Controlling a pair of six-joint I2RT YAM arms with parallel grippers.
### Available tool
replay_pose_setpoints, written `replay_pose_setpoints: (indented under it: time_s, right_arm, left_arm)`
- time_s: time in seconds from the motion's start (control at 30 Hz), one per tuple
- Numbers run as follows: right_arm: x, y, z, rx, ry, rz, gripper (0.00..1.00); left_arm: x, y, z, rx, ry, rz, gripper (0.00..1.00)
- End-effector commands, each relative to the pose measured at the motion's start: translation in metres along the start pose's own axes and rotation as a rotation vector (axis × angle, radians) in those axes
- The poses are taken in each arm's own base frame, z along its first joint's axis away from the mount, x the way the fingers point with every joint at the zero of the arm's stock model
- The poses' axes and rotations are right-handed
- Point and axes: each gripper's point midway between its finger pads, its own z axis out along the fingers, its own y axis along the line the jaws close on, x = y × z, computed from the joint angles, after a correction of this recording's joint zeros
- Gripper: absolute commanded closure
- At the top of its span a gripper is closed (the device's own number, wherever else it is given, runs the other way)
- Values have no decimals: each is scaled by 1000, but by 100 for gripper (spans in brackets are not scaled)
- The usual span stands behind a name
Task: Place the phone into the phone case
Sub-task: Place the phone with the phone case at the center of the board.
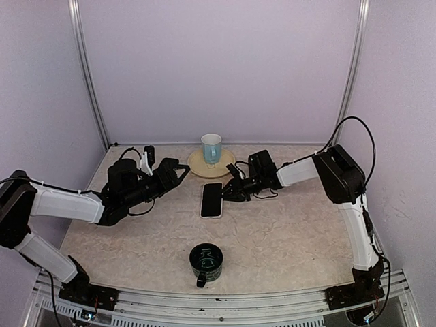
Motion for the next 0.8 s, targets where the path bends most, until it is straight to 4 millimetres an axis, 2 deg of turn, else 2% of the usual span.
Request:
replay_pose_setpoints:
  time_s: [0.0, 0.13, 0.43, 0.53, 0.77]
  right_arm:
    - [-9, -6, -3, 18, -21, -19, 79]
    - [-10, -7, -5, 36, -26, -20, 68]
    - [-12, 0, -19, 115, -41, -62, 50]
    - [-11, 1, -26, 151, -46, -80, 35]
    - [-10, 11, -45, 233, -59, -160, 27]
  left_arm:
    - [0, 0, 0, 19, -1, -6, 1]
    - [0, 2, 0, 13, 0, 0, 1]
    - [-6, 4, -3, 8, -9, 6, 1]
    - [-9, 3, -4, 5, -15, 16, 1]
    - [-30, 0, -14, -44, -69, 96, 1]
